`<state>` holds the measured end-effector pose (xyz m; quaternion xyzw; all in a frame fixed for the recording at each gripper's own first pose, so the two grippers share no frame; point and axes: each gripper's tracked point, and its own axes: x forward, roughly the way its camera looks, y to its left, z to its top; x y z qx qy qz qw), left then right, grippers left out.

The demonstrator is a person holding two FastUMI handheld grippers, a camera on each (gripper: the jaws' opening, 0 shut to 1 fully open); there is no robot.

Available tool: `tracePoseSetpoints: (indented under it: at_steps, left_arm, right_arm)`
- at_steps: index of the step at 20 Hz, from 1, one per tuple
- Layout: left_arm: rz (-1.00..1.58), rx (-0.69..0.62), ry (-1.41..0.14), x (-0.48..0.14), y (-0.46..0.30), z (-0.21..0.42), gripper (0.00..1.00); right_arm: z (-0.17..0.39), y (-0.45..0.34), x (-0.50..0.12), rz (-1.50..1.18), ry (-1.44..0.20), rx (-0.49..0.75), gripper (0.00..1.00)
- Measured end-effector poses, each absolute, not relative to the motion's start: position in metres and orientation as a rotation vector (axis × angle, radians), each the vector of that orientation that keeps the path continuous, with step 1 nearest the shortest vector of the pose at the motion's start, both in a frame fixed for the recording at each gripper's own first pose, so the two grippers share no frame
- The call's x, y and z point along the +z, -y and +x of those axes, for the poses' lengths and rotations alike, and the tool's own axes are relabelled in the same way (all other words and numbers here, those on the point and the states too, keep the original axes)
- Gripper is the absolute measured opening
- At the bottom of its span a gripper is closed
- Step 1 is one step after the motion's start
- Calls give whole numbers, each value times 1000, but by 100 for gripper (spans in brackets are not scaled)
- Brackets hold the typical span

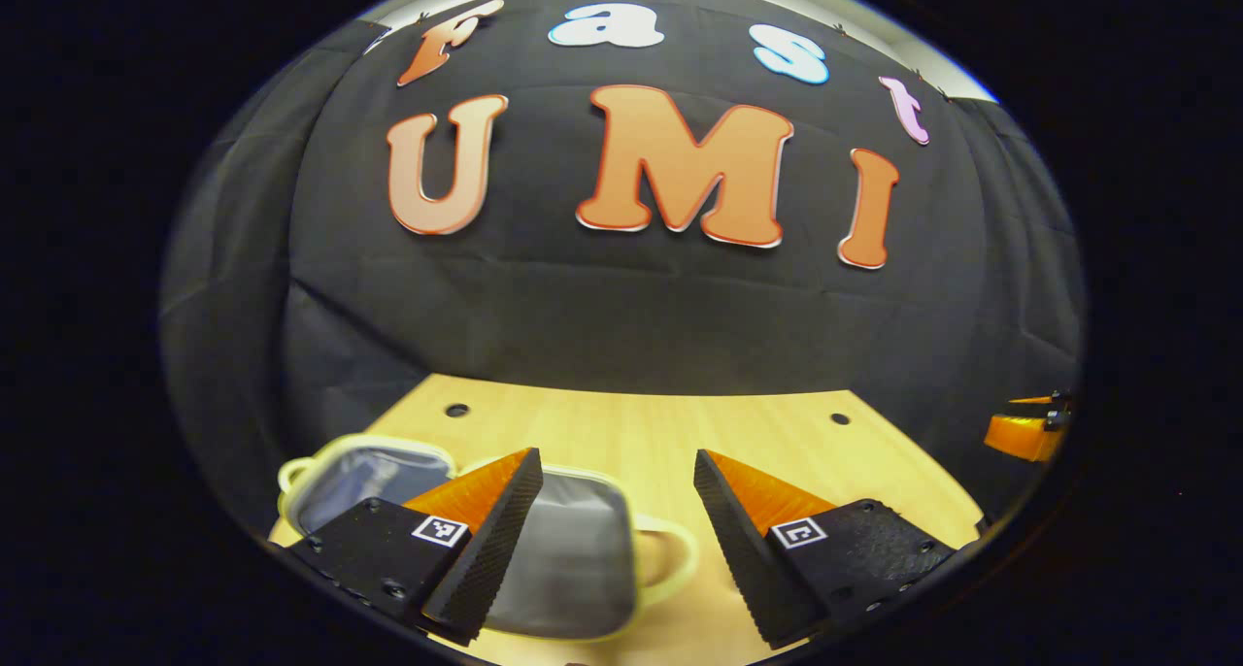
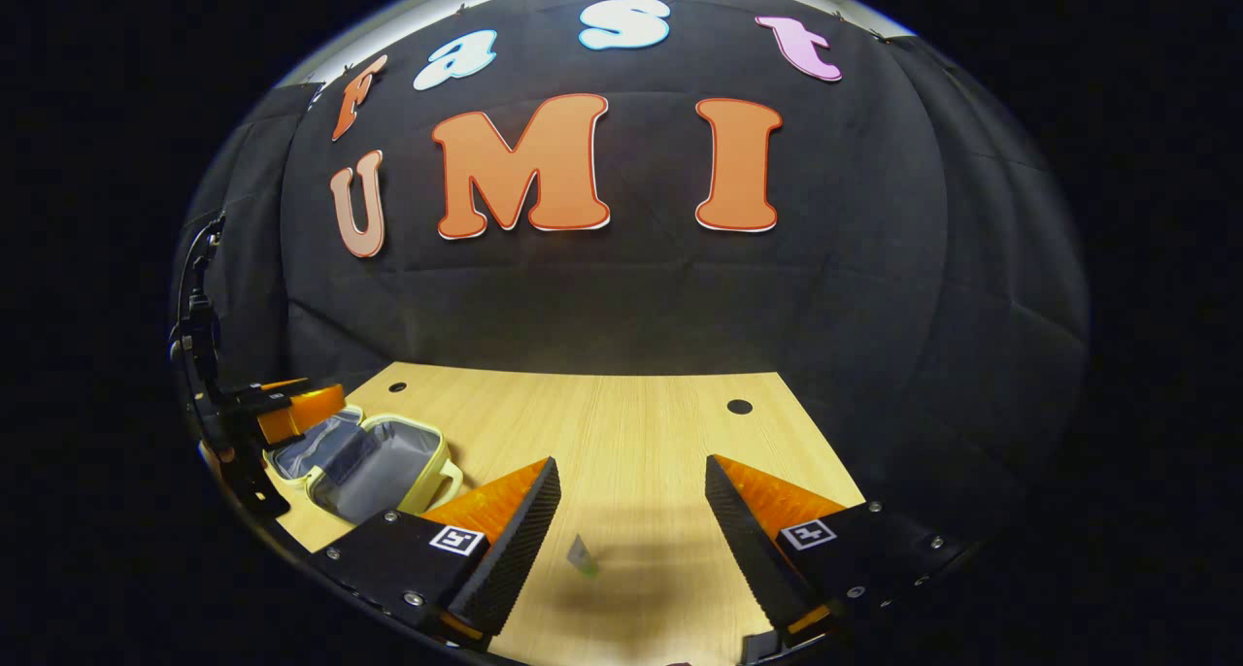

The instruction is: First open the suitcase, pack the skin care products into it, and then close the suitcase.

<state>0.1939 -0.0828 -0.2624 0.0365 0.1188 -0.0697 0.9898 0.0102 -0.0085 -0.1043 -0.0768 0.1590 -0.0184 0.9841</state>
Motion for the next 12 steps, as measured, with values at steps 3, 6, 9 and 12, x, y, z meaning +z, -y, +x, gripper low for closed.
tracePoseSetpoints:
  at_steps: [3, 6, 9, 12]
  left_arm:
    - [89, -198, -241, -297, 147, 189, 97]
    - [137, -217, -281, -345, 180, 194, 97]
    - [171, -218, -317, -392, 187, 202, 98]
    - [198, -187, -415, -452, 176, 205, 98]
  right_arm:
    - [3, 28, -109, -149, -333, -41, 95]
    - [-3, 50, -118, -153, -356, -62, 95]
    - [-10, 68, -124, -156, -375, -92, 95]
    - [-15, 82, -130, -165, -392, -121, 95]
